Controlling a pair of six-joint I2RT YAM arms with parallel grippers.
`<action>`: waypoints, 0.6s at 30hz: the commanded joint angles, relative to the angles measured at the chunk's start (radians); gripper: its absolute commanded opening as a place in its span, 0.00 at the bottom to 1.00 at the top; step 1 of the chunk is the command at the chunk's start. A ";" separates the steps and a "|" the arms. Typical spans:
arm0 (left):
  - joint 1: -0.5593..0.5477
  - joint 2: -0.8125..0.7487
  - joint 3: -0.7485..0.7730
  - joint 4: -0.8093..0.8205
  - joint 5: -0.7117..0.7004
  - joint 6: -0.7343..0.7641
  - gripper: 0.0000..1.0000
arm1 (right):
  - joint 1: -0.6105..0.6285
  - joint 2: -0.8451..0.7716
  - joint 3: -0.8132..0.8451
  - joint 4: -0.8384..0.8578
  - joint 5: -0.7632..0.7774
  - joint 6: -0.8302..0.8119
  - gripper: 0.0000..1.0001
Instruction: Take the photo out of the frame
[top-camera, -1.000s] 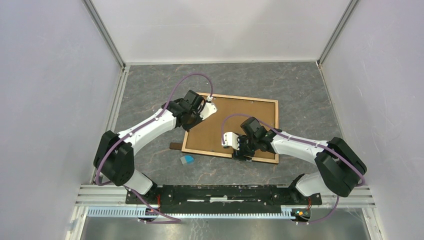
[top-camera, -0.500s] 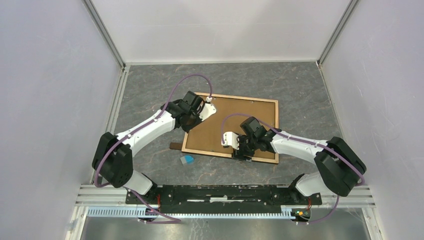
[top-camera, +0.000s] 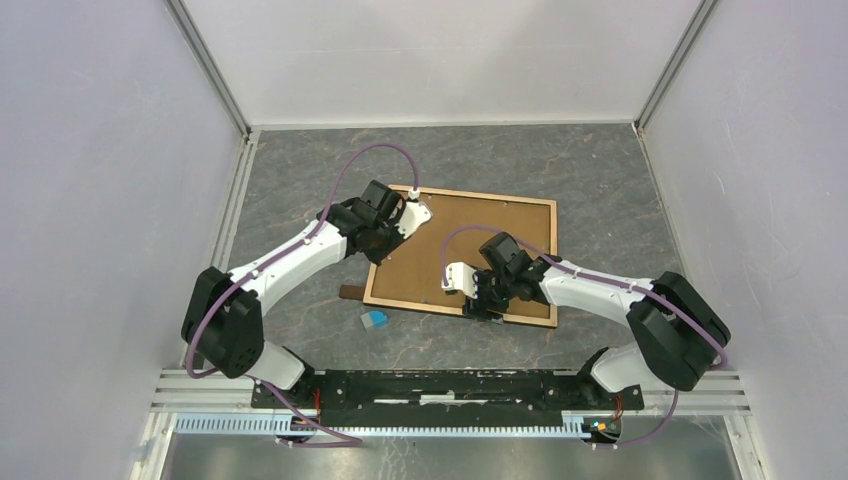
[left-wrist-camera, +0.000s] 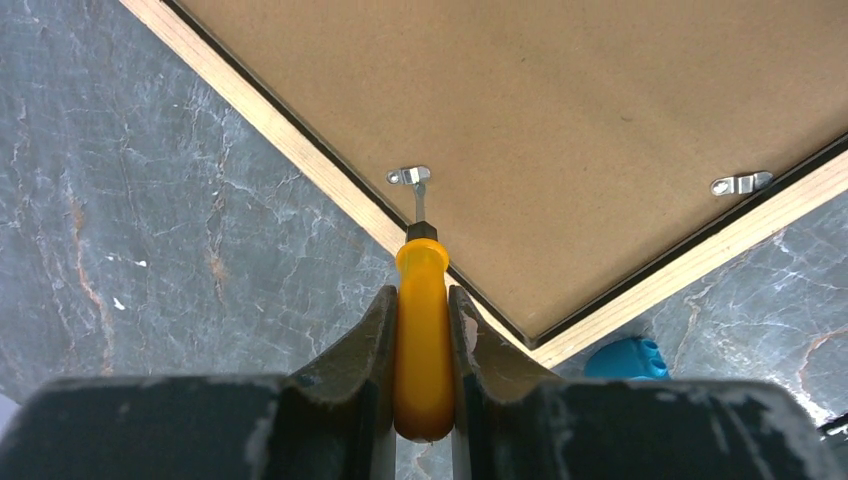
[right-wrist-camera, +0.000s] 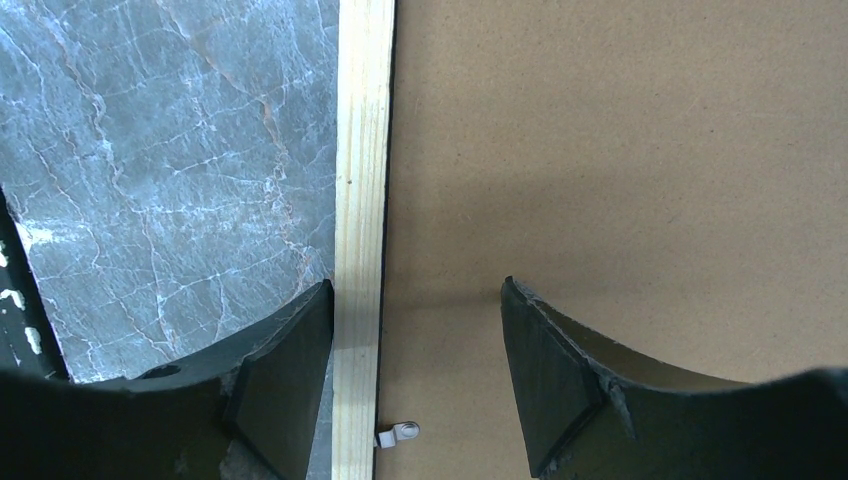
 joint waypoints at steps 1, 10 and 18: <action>-0.009 0.019 -0.017 0.029 0.139 -0.078 0.02 | 0.006 0.049 -0.007 -0.028 -0.011 0.014 0.68; 0.061 0.004 0.068 -0.059 0.263 -0.085 0.02 | -0.028 0.036 0.125 -0.086 0.019 -0.030 0.72; 0.143 -0.091 0.144 -0.138 0.336 -0.119 0.02 | -0.213 0.175 0.475 -0.116 0.005 -0.014 0.82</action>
